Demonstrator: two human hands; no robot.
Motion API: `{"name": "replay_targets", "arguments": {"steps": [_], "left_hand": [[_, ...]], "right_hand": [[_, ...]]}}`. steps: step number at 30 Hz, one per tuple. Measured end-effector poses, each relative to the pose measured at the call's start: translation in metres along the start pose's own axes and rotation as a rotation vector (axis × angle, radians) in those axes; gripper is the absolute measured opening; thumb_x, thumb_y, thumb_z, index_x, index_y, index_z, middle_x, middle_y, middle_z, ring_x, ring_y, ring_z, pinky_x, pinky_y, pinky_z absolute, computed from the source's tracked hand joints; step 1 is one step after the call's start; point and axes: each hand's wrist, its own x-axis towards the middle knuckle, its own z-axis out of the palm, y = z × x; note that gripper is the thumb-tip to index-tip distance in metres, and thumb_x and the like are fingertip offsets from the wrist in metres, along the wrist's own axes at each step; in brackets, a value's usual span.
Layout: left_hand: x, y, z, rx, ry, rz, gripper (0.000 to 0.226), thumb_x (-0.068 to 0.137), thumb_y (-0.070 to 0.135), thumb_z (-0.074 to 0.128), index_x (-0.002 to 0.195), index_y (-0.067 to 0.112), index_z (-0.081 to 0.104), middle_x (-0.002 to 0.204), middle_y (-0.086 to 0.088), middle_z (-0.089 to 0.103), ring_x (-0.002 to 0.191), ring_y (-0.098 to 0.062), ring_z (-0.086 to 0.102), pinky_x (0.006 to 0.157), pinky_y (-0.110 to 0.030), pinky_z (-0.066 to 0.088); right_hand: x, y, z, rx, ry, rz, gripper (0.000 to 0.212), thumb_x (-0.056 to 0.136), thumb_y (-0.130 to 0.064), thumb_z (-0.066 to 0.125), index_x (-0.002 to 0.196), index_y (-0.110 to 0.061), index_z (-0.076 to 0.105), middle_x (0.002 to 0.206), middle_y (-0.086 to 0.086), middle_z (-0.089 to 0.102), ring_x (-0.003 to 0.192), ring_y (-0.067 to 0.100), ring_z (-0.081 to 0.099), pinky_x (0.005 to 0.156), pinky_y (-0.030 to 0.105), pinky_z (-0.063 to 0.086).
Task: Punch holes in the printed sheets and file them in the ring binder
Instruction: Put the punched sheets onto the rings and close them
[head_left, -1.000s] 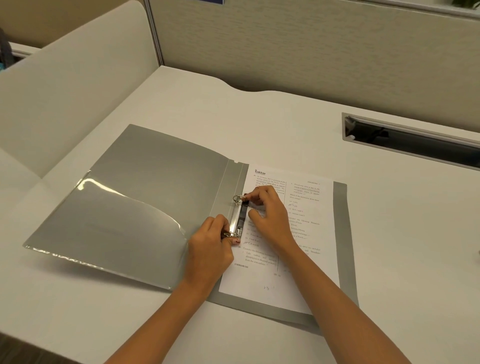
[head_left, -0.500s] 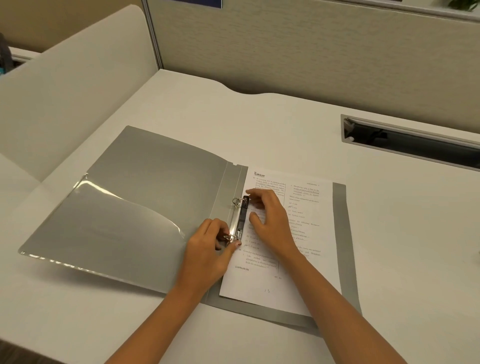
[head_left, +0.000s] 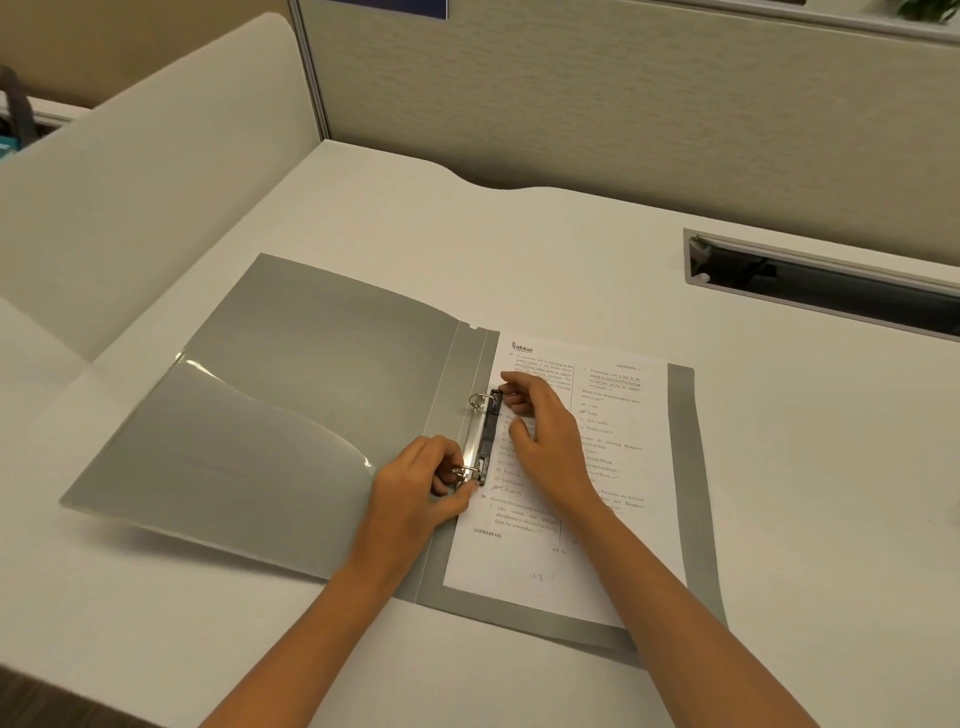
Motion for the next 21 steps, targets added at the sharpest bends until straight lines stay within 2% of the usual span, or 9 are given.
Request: {"name": "replay_targets", "arguments": {"steps": [8,12,16,18,21], "left_hand": [[0.001,-0.004,-0.001,-0.013,-0.019,0.005,0.025,0.073,0.015,0.081,0.086,0.015,0.060,0.079,0.004,0.060,0.063,-0.011,0.058,0.059,-0.020,0.053],[0.000,-0.003,-0.002,-0.046,-0.013,-0.066,0.024,0.076,0.021,0.077,0.088,0.021,0.056,0.083,0.007,0.059,0.071,-0.012,0.061,0.060,-0.023,0.056],[0.002,0.004,-0.002,-0.059,-0.042,-0.084,0.030,0.078,0.034,0.074,0.098,0.026,0.053,0.099,0.011,0.054,0.084,-0.011,0.061,0.066,-0.021,0.057],[0.001,0.009,0.000,-0.022,-0.056,-0.093,0.040,0.077,0.041,0.073,0.108,0.028,0.052,0.108,0.015,0.050,0.090,-0.005,0.058,0.069,-0.015,0.055],[-0.001,0.017,0.006,0.014,-0.051,-0.126,0.053,0.077,0.045,0.072,0.121,0.027,0.048,0.119,0.018,0.045,0.098,0.000,0.052,0.069,-0.002,0.043]], "right_hand": [[-0.001,-0.002,0.001,-0.031,-0.009,0.008,0.056,0.080,0.003,0.049,0.132,-0.018,0.048,0.116,-0.004,0.060,0.105,0.008,0.055,0.093,0.023,0.048],[-0.001,-0.004,-0.006,0.159,0.008,0.049,0.054,0.080,0.008,0.049,0.130,-0.014,0.050,0.117,0.000,0.061,0.103,0.010,0.061,0.089,0.018,0.049],[-0.008,-0.008,-0.018,0.295,0.121,0.177,0.040,0.089,0.002,0.055,0.124,-0.016,0.054,0.112,-0.002,0.063,0.096,0.008,0.065,0.082,0.015,0.052],[-0.018,-0.013,-0.024,0.224,0.238,0.229,0.033,0.089,0.000,0.057,0.116,-0.018,0.058,0.105,-0.003,0.065,0.093,0.008,0.065,0.082,0.020,0.055],[-0.039,-0.023,-0.037,0.054,0.449,0.311,0.027,0.087,0.003,0.058,0.107,-0.014,0.061,0.102,-0.001,0.065,0.092,0.010,0.061,0.087,0.026,0.055]]}}
